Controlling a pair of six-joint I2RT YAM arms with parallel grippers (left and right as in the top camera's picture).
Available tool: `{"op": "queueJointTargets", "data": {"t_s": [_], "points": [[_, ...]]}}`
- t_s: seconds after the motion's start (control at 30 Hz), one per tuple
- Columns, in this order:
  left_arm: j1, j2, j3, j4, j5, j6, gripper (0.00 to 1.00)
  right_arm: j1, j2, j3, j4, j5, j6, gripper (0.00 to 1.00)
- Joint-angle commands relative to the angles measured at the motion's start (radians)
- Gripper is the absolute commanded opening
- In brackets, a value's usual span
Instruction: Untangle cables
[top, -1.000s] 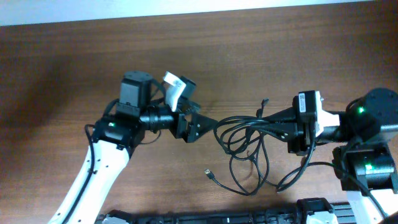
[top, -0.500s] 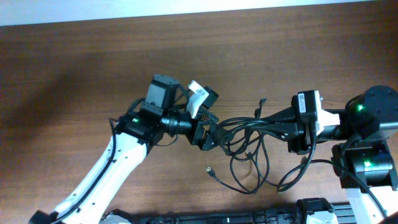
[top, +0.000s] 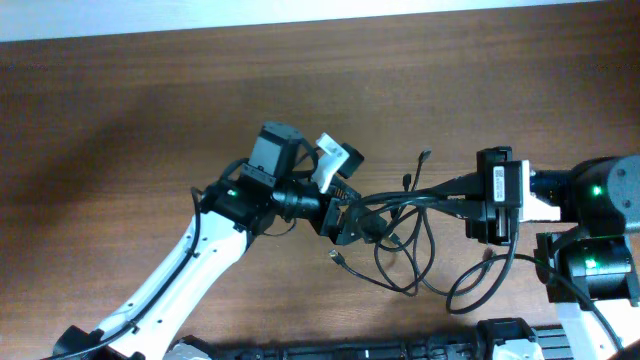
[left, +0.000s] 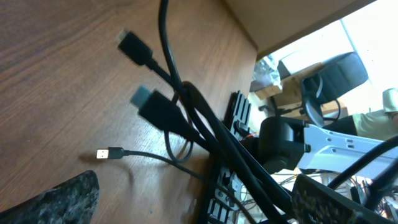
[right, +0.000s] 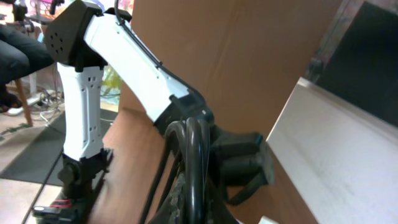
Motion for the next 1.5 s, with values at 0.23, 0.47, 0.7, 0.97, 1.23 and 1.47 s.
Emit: {"op": "queueJointTargets", "data": {"t_s": [0.23,0.47,0.7,0.97,1.23,1.47], "points": [[-0.031,0.015,0.016,-0.042,-0.249,-0.006,0.99,-0.003,-0.005,0.019,0.050,0.036,0.105,0.04],[-0.029,0.015,0.016,-0.262,-0.687,-0.005,0.99,-0.003,-0.005,0.019,0.051,0.060,0.137,0.04],[0.038,0.016,0.016,-0.385,-0.779,-0.005,0.99,-0.003,-0.005,0.019,0.051,0.070,0.150,0.04],[0.121,0.016,0.050,-0.341,-0.391,0.059,0.99,-0.004,0.002,0.019,-0.005,0.188,0.179,0.04],[0.121,0.012,0.076,-0.058,-0.011,0.034,0.99,-0.004,0.037,0.019,-0.053,0.578,0.409,0.04],[0.135,0.012,0.076,0.123,-0.027,-0.291,0.99,-0.004,0.041,0.019,-0.139,0.727,0.407,0.04]]}}
